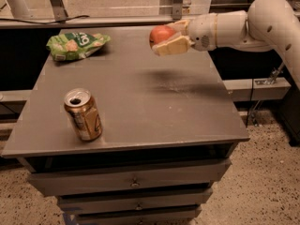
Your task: Move apple near orange can
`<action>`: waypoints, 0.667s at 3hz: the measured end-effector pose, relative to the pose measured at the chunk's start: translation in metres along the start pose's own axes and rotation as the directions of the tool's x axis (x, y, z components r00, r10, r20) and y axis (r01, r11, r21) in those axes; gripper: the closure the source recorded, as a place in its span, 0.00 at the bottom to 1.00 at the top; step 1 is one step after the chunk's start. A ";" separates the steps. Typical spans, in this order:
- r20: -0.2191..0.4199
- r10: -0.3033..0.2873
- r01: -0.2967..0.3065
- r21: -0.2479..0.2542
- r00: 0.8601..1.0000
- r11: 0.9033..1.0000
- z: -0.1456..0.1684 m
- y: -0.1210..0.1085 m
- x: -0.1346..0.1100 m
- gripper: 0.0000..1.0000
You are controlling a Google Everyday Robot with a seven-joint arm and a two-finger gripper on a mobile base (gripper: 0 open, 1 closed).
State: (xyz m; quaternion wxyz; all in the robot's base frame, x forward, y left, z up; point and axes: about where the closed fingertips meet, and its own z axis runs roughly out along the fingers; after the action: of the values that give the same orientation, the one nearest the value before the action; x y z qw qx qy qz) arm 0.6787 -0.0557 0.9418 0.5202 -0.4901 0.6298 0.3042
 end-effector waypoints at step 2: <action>-0.017 -0.011 0.010 -0.054 1.000 0.999 0.011 0.004 0.003 1.00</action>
Offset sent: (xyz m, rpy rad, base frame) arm 0.0001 0.0209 -0.0162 -0.0583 0.0310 0.1276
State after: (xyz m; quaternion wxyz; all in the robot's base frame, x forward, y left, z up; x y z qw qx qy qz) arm 0.6787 -0.0450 0.9352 0.5030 -0.5098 0.6234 0.3139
